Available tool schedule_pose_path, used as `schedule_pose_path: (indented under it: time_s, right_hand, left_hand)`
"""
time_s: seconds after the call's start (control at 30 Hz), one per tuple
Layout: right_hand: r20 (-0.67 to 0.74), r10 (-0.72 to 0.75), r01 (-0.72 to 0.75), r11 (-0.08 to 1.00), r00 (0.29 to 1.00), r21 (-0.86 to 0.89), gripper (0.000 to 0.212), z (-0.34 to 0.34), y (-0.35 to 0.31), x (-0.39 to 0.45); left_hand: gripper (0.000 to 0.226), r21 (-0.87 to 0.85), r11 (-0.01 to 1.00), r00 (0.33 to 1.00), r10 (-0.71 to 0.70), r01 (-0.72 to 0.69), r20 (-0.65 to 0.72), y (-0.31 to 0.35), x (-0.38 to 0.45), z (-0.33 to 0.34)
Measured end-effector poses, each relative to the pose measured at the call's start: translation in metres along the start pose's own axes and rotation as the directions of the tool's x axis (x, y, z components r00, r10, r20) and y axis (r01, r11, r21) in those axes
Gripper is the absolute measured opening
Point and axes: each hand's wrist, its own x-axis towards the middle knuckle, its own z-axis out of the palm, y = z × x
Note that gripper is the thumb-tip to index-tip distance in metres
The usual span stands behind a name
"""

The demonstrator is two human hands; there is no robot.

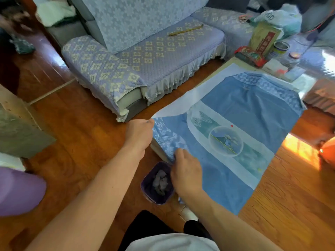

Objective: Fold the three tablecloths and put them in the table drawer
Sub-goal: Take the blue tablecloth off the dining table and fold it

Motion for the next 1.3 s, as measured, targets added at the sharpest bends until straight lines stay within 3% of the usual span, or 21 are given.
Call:
schedule_pose_path:
  time_s: [0.1, 0.2, 0.27, 0.37, 0.4, 0.47, 0.57, 0.63, 0.73, 0.8, 0.97, 1.03, 1.07, 1.1, 1.17, 1.2, 1.23, 1.27, 1.3]
  right_hand:
    - [-0.224, 0.184, -0.201, 0.978, 0.957, -0.059, 0.032, -0.009, 0.029, 0.011]
    - [-0.422, 0.354, -0.409, 0.912, 0.834, -0.044, 0.022, -0.018, 0.057, 0.014]
    - [-0.451, 0.389, -0.460, 0.886, 0.803, -0.054, 0.025, -0.019, 0.058, 0.008]
    - [-0.351, 0.504, -0.519, 0.853, 0.789, 0.057, 0.024, -0.020, 0.045, -0.001]
    - [-0.312, 0.470, -0.486, 0.873, 0.826, 0.029, 0.020, -0.019, 0.042, -0.008]
    - [-0.270, 0.262, -0.307, 0.941, 0.926, -0.140, 0.013, -0.020, 0.042, -0.025]
    - [-0.215, -0.016, -0.068, 0.924, 0.977, -0.377, 0.007, -0.040, 0.052, -0.039]
    - [-0.274, 0.061, -0.173, 0.898, 0.960, -0.404, 0.009, -0.053, 0.062, -0.042]
    - [-0.413, 0.464, -0.582, 0.780, 0.784, -0.228, 0.017, -0.068, 0.087, -0.057]
    - [-0.427, 0.630, -0.740, 0.654, 0.649, -0.158, 0.019, -0.074, 0.102, -0.069]
    - [-0.360, 0.876, -0.900, 0.401, 0.323, 0.169, 0.031, -0.084, 0.111, -0.066]
    - [-0.343, 0.903, -0.879, 0.368, 0.260, 0.302, 0.036, -0.090, 0.104, -0.055]
    - [-0.375, 0.878, -0.853, 0.422, 0.299, 0.307, 0.040, -0.097, 0.098, -0.050]
    - [-0.430, 0.806, -0.803, 0.539, 0.406, 0.253, 0.043, -0.105, 0.095, -0.047]
    - [-0.448, 0.473, -0.549, 0.835, 0.758, -0.047, 0.051, -0.123, 0.092, -0.047]
    - [-0.379, 0.283, -0.380, 0.901, 0.881, -0.211, 0.054, -0.132, 0.099, -0.051]
    - [-0.333, 0.167, -0.272, 0.914, 0.928, -0.300, 0.053, -0.145, 0.110, -0.054]
    - [-0.369, 0.179, -0.301, 0.903, 0.912, -0.307, 0.050, -0.156, 0.117, -0.055]
    - [-0.479, 0.293, -0.443, 0.864, 0.828, -0.239, 0.047, -0.161, 0.124, -0.055]
  left_hand:
    - [0.023, -0.076, 0.997, 1.000, -0.015, 0.016, 0.014, -0.013, 0.008, -0.008]
    - [0.021, -0.305, 0.938, 0.982, -0.123, 0.162, 0.144, -0.017, 0.016, -0.015]
    - [0.014, -0.365, 0.905, 0.965, -0.143, 0.218, 0.221, -0.020, 0.020, -0.017]
    - [0.011, -0.444, 0.859, 0.954, -0.147, 0.255, 0.263, -0.010, 0.026, -0.027]
    - [0.009, -0.470, 0.842, 0.948, -0.140, 0.267, 0.287, -0.005, 0.029, -0.030]
    - [0.011, -0.495, 0.817, 0.929, -0.127, 0.297, 0.347, 0.007, 0.032, -0.036]
    - [0.011, -0.498, 0.798, 0.905, -0.133, 0.339, 0.404, 0.017, 0.037, -0.038]
    - [0.010, -0.507, 0.783, 0.898, -0.144, 0.361, 0.416, 0.019, 0.037, -0.035]
    - [0.013, -0.531, 0.758, 0.889, -0.138, 0.379, 0.437, 0.020, 0.034, -0.027]
    - [0.015, -0.545, 0.749, 0.890, -0.130, 0.377, 0.436, 0.021, 0.034, -0.023]
    - [0.013, -0.573, 0.743, 0.911, -0.119, 0.345, 0.394, 0.027, 0.039, -0.015]
    - [0.015, -0.592, 0.742, 0.924, -0.096, 0.314, 0.369, 0.032, 0.044, -0.015]
    - [0.013, -0.608, 0.733, 0.931, -0.094, 0.304, 0.352, 0.036, 0.048, -0.016]
    - [0.008, -0.628, 0.717, 0.937, -0.104, 0.304, 0.334, 0.042, 0.052, -0.019]
    - [0.015, -0.659, 0.692, 0.948, -0.124, 0.295, 0.293, 0.054, 0.064, -0.028]
    - [0.019, -0.671, 0.686, 0.954, -0.122, 0.280, 0.273, 0.059, 0.070, -0.032]
    - [0.021, -0.682, 0.681, 0.958, -0.113, 0.269, 0.265, 0.063, 0.074, -0.034]
    - [0.021, -0.677, 0.685, 0.956, -0.104, 0.269, 0.274, 0.065, 0.075, -0.034]
    - [0.019, -0.664, 0.696, 0.951, -0.095, 0.275, 0.294, 0.066, 0.071, -0.031]
